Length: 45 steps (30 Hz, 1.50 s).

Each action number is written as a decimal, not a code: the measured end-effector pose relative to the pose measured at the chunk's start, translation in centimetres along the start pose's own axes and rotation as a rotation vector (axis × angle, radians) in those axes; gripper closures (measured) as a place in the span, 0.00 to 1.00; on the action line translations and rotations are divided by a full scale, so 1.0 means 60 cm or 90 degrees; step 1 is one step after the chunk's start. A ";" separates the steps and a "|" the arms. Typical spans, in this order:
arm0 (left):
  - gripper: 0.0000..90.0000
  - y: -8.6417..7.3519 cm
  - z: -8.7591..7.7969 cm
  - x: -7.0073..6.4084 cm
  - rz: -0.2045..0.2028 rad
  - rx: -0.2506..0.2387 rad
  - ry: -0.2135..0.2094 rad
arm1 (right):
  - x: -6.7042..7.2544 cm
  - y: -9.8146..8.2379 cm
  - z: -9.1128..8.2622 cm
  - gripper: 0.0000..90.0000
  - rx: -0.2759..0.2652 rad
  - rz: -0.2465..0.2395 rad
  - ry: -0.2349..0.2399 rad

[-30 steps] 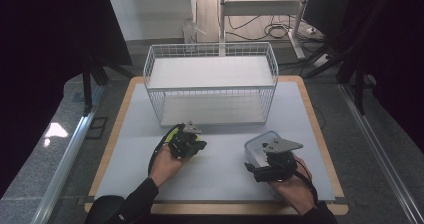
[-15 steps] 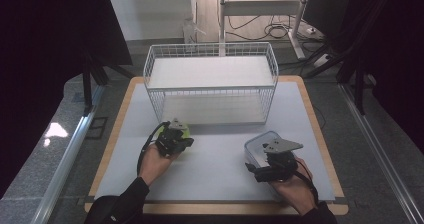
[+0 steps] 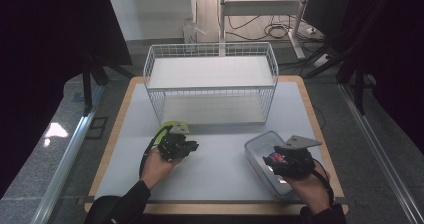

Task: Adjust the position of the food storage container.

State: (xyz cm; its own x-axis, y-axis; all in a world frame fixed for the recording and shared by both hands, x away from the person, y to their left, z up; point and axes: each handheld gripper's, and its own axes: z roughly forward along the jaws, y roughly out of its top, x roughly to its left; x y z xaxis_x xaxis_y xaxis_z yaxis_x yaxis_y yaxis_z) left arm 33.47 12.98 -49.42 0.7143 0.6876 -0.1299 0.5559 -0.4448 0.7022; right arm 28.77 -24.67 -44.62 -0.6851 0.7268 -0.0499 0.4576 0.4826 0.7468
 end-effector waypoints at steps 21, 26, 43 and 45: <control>0.75 0.003 0.007 -0.031 0.044 -0.034 -0.053 | -0.074 -0.097 -0.077 1.00 0.051 0.111 -0.132; 0.75 0.001 0.008 -0.034 0.047 -0.033 -0.061 | -0.070 -0.112 -0.086 1.00 0.063 0.122 -0.139; 0.78 0.017 0.017 -0.039 0.039 -0.045 -0.075 | -0.017 -0.168 -0.105 0.99 0.109 0.172 -0.043; 0.79 0.021 0.018 -0.037 0.040 -0.049 -0.079 | -0.016 -0.165 -0.103 0.99 0.112 0.171 -0.058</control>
State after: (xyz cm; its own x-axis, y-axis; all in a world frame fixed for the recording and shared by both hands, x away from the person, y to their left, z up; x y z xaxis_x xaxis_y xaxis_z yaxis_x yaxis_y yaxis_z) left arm 33.04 10.26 -49.03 0.7963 0.5816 -0.1660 0.4774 -0.4359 0.7630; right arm 21.41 -33.19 -47.89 -0.4762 0.8767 0.0685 0.7119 0.3387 0.6152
